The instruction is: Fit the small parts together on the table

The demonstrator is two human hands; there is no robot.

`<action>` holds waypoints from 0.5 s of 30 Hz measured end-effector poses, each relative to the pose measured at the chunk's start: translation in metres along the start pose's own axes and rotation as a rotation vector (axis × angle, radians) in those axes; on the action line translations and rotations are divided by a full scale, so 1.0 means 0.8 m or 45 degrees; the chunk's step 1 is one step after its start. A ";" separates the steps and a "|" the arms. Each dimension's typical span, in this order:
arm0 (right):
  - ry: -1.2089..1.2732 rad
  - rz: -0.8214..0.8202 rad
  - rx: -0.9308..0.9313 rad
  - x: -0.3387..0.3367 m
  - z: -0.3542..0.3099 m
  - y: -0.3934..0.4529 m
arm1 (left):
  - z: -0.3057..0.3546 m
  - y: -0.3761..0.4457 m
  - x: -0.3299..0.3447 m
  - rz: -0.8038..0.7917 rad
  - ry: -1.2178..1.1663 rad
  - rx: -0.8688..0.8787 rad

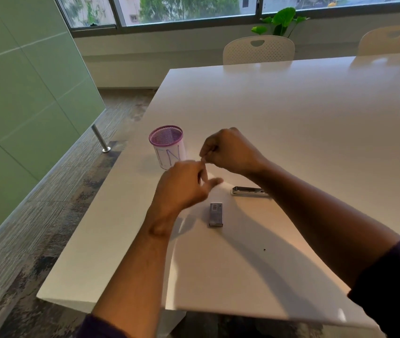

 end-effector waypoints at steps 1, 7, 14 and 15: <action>0.013 -0.042 0.021 0.002 -0.001 -0.010 | -0.001 -0.006 0.004 -0.094 0.069 0.001; 0.061 -0.183 0.019 0.014 -0.009 -0.083 | -0.001 -0.039 0.010 -0.319 0.237 0.074; 0.109 -0.246 0.023 0.033 -0.012 -0.139 | 0.010 -0.062 0.013 -0.367 0.036 0.184; 0.122 -0.234 0.025 0.032 -0.012 -0.143 | 0.010 -0.063 0.014 -0.393 -0.014 0.185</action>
Point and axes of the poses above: each hand's wrist, its own y-axis towards the middle knuckle, its own x-axis out of the palm, z = x × y, the point moved 2 cm from there along y, towards the middle knuckle, and after that the axes turned 13 degrees about -x, right-handed, at the moved point
